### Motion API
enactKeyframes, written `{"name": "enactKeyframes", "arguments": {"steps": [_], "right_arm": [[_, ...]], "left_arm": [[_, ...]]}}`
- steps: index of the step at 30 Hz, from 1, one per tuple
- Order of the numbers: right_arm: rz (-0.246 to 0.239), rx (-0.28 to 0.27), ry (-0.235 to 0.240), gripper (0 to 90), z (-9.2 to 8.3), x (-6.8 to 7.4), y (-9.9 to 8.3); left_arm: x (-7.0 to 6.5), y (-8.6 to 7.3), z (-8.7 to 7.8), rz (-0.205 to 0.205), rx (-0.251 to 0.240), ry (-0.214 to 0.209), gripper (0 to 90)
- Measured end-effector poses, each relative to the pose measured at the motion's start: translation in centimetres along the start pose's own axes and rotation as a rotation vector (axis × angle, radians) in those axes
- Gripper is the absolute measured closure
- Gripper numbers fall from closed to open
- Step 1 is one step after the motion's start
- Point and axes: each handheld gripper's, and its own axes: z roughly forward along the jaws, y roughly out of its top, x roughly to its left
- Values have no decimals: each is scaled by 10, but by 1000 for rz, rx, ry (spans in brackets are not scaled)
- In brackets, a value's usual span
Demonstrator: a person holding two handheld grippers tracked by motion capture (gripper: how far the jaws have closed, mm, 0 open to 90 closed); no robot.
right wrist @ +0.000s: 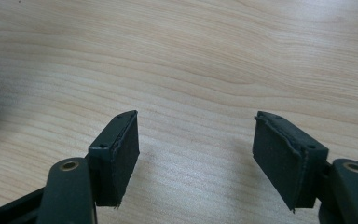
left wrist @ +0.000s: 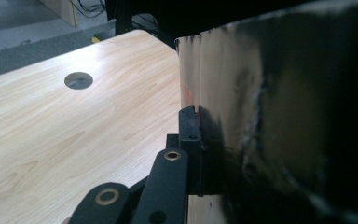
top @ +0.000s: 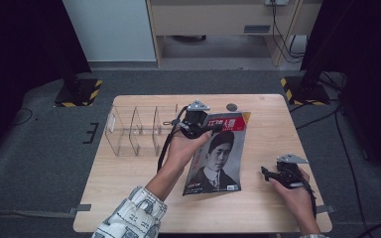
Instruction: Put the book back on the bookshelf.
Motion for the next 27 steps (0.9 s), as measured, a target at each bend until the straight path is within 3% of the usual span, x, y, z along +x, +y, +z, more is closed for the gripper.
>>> {"name": "enactKeyframes", "arguments": {"steps": [19,27], "right_arm": [[-31,18,-9,230,7,3,-3],[-6,6,1,189,9,2,-5]], "left_arm": [[-5,19,-34,26,-45,17,865],[-4,20,-41,33,-51,23,865]]}}
